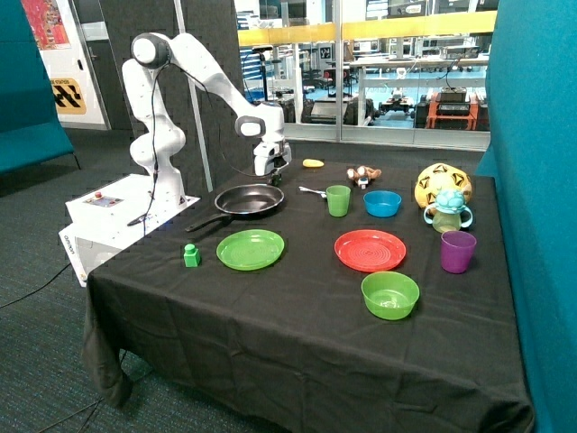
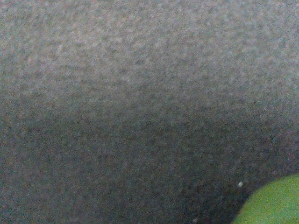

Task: Cook the capsicum and place it on a plate

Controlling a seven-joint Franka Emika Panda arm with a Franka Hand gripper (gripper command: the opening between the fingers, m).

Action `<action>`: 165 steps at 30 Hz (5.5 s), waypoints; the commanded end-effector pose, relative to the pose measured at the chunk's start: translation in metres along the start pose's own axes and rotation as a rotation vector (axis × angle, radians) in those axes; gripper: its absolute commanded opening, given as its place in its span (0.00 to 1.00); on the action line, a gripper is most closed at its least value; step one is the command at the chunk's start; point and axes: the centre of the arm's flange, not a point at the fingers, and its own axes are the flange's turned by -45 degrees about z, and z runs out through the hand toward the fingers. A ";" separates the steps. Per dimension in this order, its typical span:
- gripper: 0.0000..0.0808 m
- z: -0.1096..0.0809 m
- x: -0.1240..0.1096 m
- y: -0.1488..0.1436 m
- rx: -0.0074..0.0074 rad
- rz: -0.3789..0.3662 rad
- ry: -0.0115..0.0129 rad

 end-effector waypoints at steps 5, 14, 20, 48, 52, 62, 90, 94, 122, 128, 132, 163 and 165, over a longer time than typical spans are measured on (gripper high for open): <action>0.00 -0.028 0.009 -0.004 0.0021 -0.063 -0.0004; 0.00 -0.059 0.021 0.001 0.0021 -0.112 -0.0004; 0.00 -0.080 0.029 0.016 0.0021 -0.129 -0.0004; 0.00 -0.110 0.046 0.131 0.0021 -0.192 -0.0003; 0.00 -0.111 0.045 0.147 0.0021 -0.222 -0.0003; 0.00 -0.105 0.038 0.174 0.0022 -0.355 -0.0001; 0.00 -0.053 0.056 0.202 0.0022 -0.409 -0.0001; 0.00 -0.049 0.055 0.199 0.0022 -0.402 -0.0001; 0.00 -0.015 0.041 0.205 0.0022 -0.386 -0.0001; 0.00 -0.014 0.042 0.206 0.0022 -0.380 -0.0001; 0.12 -0.013 0.043 0.207 0.0022 -0.385 -0.0001; 0.91 -0.009 0.047 0.205 0.0022 -0.413 -0.0001; 0.93 -0.009 0.047 0.206 0.0022 -0.414 -0.0001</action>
